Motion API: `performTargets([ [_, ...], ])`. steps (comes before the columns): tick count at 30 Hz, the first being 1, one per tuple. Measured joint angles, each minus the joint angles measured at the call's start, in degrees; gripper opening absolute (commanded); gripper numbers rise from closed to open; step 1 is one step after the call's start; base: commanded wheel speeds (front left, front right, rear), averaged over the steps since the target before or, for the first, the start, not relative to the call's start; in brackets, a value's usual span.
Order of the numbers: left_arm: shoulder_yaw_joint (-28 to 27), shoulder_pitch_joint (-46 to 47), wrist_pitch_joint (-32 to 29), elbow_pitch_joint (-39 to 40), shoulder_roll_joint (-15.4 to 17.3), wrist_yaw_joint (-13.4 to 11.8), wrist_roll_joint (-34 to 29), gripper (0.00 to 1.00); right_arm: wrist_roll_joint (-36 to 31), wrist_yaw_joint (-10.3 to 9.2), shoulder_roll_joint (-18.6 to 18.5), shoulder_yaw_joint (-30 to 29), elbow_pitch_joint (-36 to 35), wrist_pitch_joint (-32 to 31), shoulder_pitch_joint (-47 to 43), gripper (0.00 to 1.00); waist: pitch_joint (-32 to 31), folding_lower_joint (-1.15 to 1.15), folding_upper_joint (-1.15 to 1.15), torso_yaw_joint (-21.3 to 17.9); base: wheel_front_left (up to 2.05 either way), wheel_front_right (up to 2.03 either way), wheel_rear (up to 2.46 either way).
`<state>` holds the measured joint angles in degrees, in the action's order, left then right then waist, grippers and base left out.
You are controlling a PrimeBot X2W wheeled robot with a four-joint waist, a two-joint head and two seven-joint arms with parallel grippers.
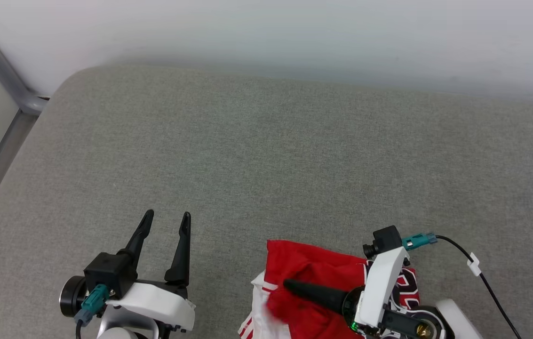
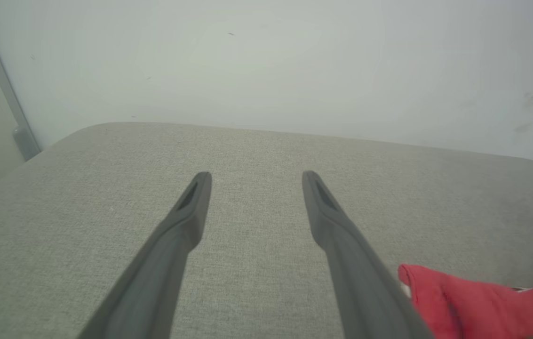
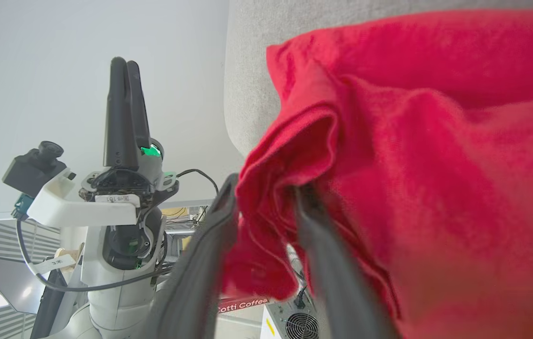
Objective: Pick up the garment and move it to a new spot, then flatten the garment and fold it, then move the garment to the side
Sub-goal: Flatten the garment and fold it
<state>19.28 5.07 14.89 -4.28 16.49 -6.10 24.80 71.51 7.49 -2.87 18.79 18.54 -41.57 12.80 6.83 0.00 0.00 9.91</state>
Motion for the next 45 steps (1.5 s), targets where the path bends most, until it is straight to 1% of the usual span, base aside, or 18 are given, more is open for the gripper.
performTargets([
  [5,-0.5,0.0,0.0,-0.4,-0.4,0.4,-0.7,1.00,-0.3,0.00,0.0,1.5,-0.4,1.7,0.9,1.00,-0.9,0.00,0.00,-0.5,0.00,0.00,0.00],
  [9,-0.8,-0.2,0.0,-0.7,-0.5,0.5,-1.0,1.00,-3.5,0.00,-0.9,2.4,-3.9,5.0,1.5,1.00,-2.1,0.00,0.00,-1.0,0.00,0.00,0.00],
  [12,-1.0,-0.8,0.0,-0.8,-0.6,0.5,-1.3,1.00,-7.5,0.00,-2.8,2.4,-6.4,9.0,1.6,1.00,-3.1,0.00,0.00,-1.5,0.00,0.00,0.00],
  [15,-1.2,-1.4,0.0,-0.8,-0.6,0.5,-1.4,1.00,-13.6,0.00,-4.9,1.0,-8.2,14.3,1.3,1.00,-4.1,-0.01,0.00,-2.1,0.00,0.00,0.00],
  [17,-1.4,-1.9,0.0,-0.8,-0.5,0.3,-1.4,1.00,-17.8,0.00,-6.1,-0.7,-8.6,17.7,0.5,1.00,-4.7,0.00,0.00,-2.5,0.00,0.00,0.00],
  [20,-1.6,-2.6,0.0,-0.9,-0.4,0.0,-1.4,1.00,-24.1,0.00,-7.4,-5.2,-9.1,21.7,-1.3,1.00,-5.5,0.00,0.00,-3.3,0.00,0.00,0.00],
  [24,-2.0,-3.6,0.0,-0.8,-0.2,-0.8,-1.3,1.00,-31.6,0.00,-7.6,-12.1,-10.6,25.0,-4.3,1.00,-6.4,-0.01,0.00,-4.5,0.00,0.00,0.00],
  [26,-2.3,-4.1,0.0,-0.8,0.0,-1.2,-1.2,1.00,-36.5,0.00,-7.7,-15.5,-12.0,26.2,-5.8,1.00,-6.9,0.00,0.00,-5.1,0.00,0.00,0.00],
  [28,-2.5,-4.5,-0.1,-0.7,0.2,-1.6,-1.0,1.00,-40.3,0.00,-7.2,-18.8,-14.2,27.5,-7.4,1.00,-7.4,-0.01,0.00,-5.6,0.00,0.00,0.00],
  [31,-2.7,-4.8,-0.3,-0.5,0.4,-2.1,-0.9,1.00,-46.8,0.00,-6.4,-21.9,-18.0,29.3,-10.0,1.00,-7.9,-0.01,0.00,-6.3,0.00,0.00,0.00],
  [34,-2.8,-5.0,-0.3,-0.4,0.5,-2.5,-0.9,1.00,-52.7,0.01,-6.0,-23.2,-21.5,32.0,-12.6,1.00,-8.3,-0.01,0.00,-6.7,0.00,0.00,0.00],
  [37,-2.9,-5.5,-0.3,-0.5,0.7,-2.7,-0.9,1.00,-56.9,0.01,-5.7,-24.1,-24.2,35.9,-14.6,1.00,-8.7,-0.01,0.00,-7.0,0.00,0.00,0.00],
  [40,-3.1,-6.1,-0.3,-0.7,0.9,-3.1,-0.9,1.00,-59.3,0.01,-5.2,-24.0,-25.3,38.7,-16.5,1.00,-9.2,-0.01,0.00,-7.3,0.00,0.00,0.00],
  [45,-3.2,-7.4,-0.3,-1.1,1.3,-3.5,-0.9,1.00,-60.6,0.01,-3.8,-23.4,-25.9,40.6,-19.9,1.00,-10.3,-0.01,0.00,-7.7,0.00,0.00,0.00],
])
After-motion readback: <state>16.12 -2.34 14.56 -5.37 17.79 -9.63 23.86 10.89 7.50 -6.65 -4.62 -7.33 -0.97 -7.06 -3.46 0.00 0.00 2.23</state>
